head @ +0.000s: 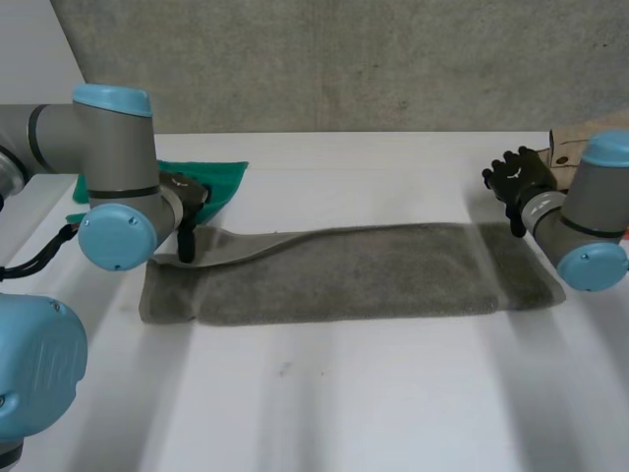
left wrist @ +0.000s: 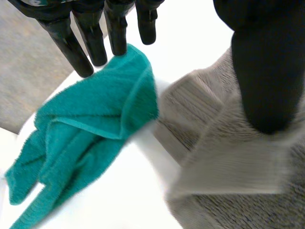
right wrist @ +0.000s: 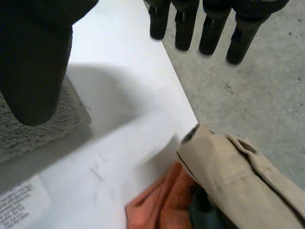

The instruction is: Fold the laundry.

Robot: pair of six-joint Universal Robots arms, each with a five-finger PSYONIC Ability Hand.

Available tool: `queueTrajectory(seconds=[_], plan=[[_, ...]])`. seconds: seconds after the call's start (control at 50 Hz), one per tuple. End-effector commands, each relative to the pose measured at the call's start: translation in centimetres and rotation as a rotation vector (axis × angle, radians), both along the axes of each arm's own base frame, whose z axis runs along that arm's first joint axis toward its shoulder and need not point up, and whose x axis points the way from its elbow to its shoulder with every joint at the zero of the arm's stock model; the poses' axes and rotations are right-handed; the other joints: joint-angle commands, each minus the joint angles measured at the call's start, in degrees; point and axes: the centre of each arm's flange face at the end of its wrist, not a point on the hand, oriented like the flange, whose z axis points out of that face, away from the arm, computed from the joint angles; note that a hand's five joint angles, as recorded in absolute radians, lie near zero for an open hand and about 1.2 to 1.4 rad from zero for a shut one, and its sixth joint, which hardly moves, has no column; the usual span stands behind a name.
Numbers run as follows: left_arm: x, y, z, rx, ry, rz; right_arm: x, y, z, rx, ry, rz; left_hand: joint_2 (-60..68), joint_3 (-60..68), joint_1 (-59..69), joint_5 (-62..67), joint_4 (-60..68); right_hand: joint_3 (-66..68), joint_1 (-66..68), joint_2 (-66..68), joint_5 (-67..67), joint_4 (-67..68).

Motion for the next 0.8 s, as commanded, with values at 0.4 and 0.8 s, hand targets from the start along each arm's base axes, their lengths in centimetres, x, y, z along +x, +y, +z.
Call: queueTrajectory(seconds=[0.4, 0.8], plan=[[-0.2, 5.7, -1.4, 0.013, -0.121, -0.177, -3.8, 6.1, 4.6, 0.239, -0.200, -0.040, -4.7, -5.1, -1.1, -5.5, -4.6, -5.1, -3.9, -4.1, -5.0, -5.6], [2.1, -5.9, -0.6, -0.288, -0.043, 0.086, -5.4, 7.5, 3.5, 0.301, -0.197, -0.069, -4.7, -5.1, -1.1, -5.5, -4.6, -5.1, -3.9, -4.1, -5.0, -5.6]])
